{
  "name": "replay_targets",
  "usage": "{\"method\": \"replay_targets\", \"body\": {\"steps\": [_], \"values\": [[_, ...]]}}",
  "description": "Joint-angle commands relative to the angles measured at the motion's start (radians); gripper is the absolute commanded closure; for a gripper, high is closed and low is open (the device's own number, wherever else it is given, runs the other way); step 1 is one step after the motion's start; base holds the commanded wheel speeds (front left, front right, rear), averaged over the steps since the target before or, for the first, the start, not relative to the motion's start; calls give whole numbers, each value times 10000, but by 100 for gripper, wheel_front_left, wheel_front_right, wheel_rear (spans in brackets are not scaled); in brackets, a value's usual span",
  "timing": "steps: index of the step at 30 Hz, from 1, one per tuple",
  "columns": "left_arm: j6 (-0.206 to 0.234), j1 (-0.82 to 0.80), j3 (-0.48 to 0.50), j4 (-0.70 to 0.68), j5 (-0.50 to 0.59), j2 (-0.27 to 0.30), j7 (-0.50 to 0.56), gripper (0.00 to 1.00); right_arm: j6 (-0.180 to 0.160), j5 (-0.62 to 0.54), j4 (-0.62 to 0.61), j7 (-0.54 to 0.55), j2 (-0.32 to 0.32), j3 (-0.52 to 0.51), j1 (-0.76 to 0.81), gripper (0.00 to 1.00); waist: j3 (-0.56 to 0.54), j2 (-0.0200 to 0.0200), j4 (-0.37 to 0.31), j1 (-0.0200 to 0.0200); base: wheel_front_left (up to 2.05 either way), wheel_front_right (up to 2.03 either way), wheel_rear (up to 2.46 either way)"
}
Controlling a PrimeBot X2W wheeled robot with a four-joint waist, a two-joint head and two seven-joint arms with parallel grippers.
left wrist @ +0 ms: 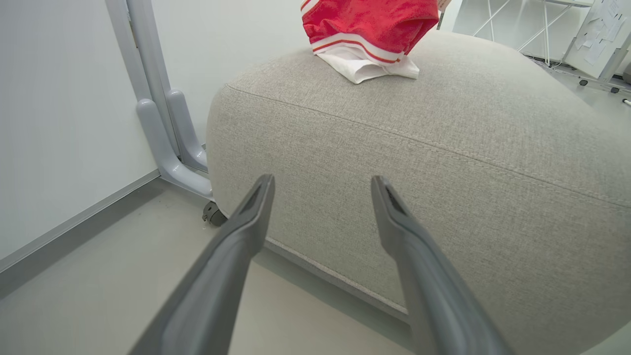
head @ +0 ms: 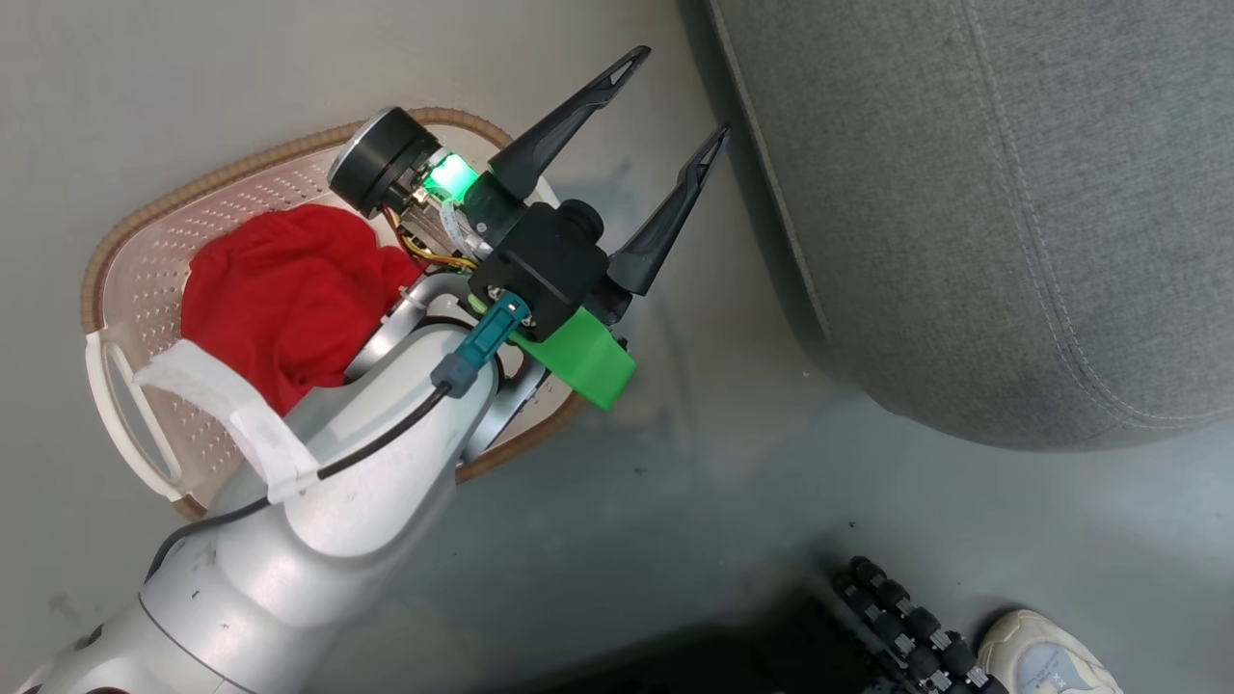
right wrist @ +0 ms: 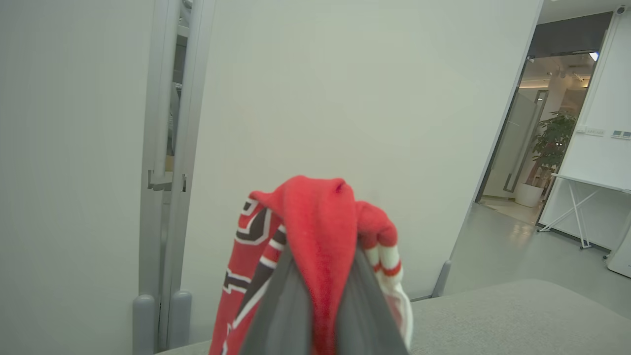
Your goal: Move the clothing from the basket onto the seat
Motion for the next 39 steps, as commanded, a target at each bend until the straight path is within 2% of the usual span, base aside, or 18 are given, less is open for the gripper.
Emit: {"method": "replay_targets", "body": {"steps": [1, 8, 17, 18, 19, 20, 30, 39], "values": [[-7, -204, 1, 25, 43, 7, -66, 0, -3, -174, 265, -18, -88, 44, 209, 100, 176, -1, 161, -2, 0, 0, 0], [6, -244, -59, 112, 19, -24, -150, 0, -5, -257, 1440, -17, 227, -222, 1135, 100, 356, -1, 364, -2, 0, 0, 0], [70, -294, -46, 251, -79, -57, -228, 0, -5, -391, 2083, -17, 676, -312, 1955, 100, 264, -1, 465, -2, 0, 0, 0], [89, -279, -32, 261, -95, -69, -240, 0, -6, -422, 2040, -17, 738, -361, 2000, 77, 201, -1, 469, -2, 0, 0, 0], [108, -260, -12, 279, -120, -72, -257, 0, -5, -435, 1995, -17, 791, -383, 2054, 2, 142, -1, 467, -2, 0, 0, 0], [136, -211, 17, 303, -129, -58, -251, 0, -5, -462, 1919, -18, 865, -395, 2162, 0, 34, -1, 453, -2, 0, 0, 0], [366, 685, 499, 403, -471, -86, -337, 0, -6, -573, 822, -18, 1295, -259, 4298, 0, -1724, -1, 409, -2, 0, 0, 0], [702, 2411, 1847, -1, -799, 52, -327, 0, -5, -347, -238, -17, 1398, 338, 6546, 0, -3645, -1, 623, -2, 0, 0, 0]]}}
